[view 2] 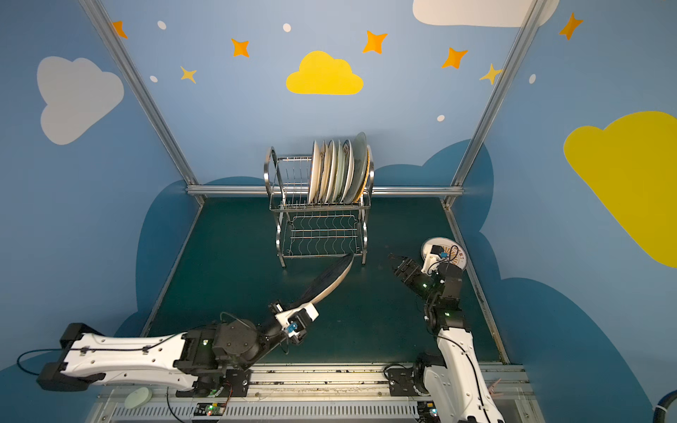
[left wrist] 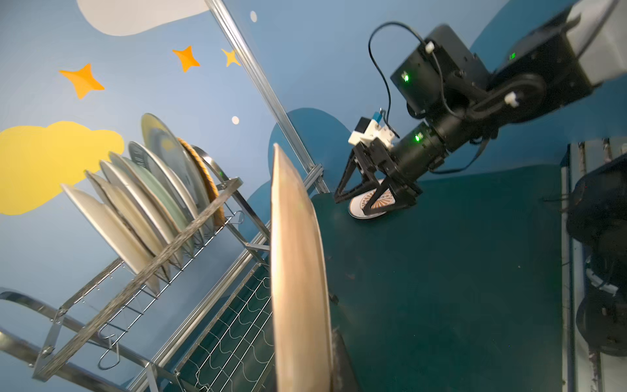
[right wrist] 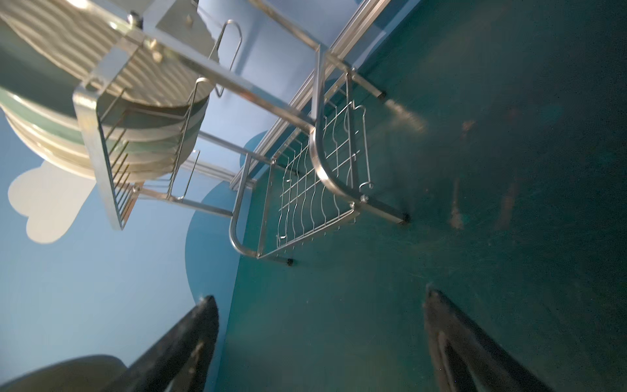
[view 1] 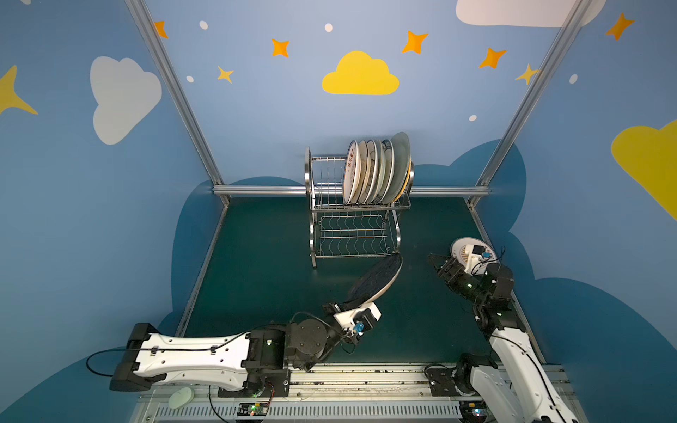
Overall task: Load plates into a dish rack
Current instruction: Place the plate on the dish rack.
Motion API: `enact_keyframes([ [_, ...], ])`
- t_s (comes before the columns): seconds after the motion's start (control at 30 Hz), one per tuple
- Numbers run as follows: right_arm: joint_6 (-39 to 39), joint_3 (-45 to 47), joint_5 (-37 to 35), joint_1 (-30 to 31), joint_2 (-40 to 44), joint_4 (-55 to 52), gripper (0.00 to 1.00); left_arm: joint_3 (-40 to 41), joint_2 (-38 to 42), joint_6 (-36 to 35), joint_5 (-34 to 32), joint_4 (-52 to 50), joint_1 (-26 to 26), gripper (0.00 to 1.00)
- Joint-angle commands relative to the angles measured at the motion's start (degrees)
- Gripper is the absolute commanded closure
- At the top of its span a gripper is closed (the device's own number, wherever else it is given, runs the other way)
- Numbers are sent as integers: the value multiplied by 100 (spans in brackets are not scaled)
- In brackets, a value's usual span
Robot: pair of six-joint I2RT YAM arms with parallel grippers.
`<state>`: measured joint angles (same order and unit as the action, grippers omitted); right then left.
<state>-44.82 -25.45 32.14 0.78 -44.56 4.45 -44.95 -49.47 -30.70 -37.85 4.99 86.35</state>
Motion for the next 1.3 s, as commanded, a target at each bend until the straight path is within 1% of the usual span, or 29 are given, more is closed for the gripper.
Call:
enact_keyframes([
  [0.0,409,-208,-379,518,-65,310,8,-663,355,222,-32,65,-77,96],
  [0.17,898,-199,-693,1286,52,307,8,-1474,262,219,40,53,-440,96],
  [0.33,1296,-27,-995,1888,171,387,8,-2105,-145,342,64,439,-1038,96],
  [0.37,1338,46,-1039,1981,159,449,8,-2225,-253,439,135,499,-1227,96],
  [0.5,1423,93,-1051,2165,66,505,8,-2649,-612,1239,450,520,-2110,96],
  [0.6,1511,102,-1099,2279,37,564,8,-2991,-988,1874,525,496,-2796,96],
  [0.77,1701,181,-1148,2482,103,687,8,-3374,-1521,2495,959,426,-3687,96],
  [0.9,1918,197,-1284,2710,53,700,8,-3753,-1931,2873,1281,218,-4131,96],
  [1.07,2095,155,-1223,2986,-248,837,8,-4223,-2484,3286,1517,-16,-4623,96],
  [1.27,2507,-46,-1312,3366,-603,695,8,-4751,-3145,3411,1641,-238,-4891,96],
])
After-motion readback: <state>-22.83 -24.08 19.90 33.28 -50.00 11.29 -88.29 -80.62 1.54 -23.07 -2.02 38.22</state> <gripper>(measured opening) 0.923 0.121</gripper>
